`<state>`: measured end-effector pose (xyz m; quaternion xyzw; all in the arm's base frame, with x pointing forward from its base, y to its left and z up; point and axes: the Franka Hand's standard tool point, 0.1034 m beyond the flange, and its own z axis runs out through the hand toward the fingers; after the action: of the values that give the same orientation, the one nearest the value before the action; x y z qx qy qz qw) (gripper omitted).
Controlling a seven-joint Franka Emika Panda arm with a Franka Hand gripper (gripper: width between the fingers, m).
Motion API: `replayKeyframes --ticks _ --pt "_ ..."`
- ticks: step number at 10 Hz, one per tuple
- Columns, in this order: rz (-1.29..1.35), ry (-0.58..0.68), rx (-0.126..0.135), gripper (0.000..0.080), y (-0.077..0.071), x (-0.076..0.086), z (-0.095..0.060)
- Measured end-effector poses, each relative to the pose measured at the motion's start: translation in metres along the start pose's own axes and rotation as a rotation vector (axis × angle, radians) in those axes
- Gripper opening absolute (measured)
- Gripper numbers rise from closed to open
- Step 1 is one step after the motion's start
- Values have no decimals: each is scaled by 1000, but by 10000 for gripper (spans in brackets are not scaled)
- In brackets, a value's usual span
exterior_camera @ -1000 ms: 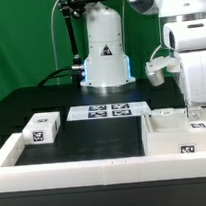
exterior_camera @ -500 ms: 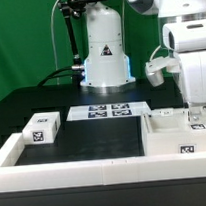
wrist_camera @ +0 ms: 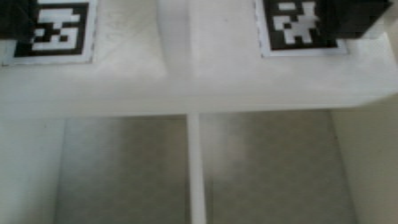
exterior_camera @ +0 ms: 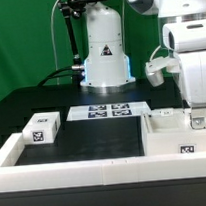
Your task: Assemble cabinet
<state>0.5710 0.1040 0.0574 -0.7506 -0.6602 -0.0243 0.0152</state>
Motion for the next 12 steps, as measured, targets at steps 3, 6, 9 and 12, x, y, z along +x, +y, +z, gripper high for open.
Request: replayKeyframes --ticks 3,6,9,12 --pt "-8 -16 -10 797 -28 -6 -19" --pt "-9 -22 -12 797 -45 -10 -23" --pt "-8 -22 -9 797 -45 -10 -21" --pt "-5 -14 -18 797 -69 -9 -17"
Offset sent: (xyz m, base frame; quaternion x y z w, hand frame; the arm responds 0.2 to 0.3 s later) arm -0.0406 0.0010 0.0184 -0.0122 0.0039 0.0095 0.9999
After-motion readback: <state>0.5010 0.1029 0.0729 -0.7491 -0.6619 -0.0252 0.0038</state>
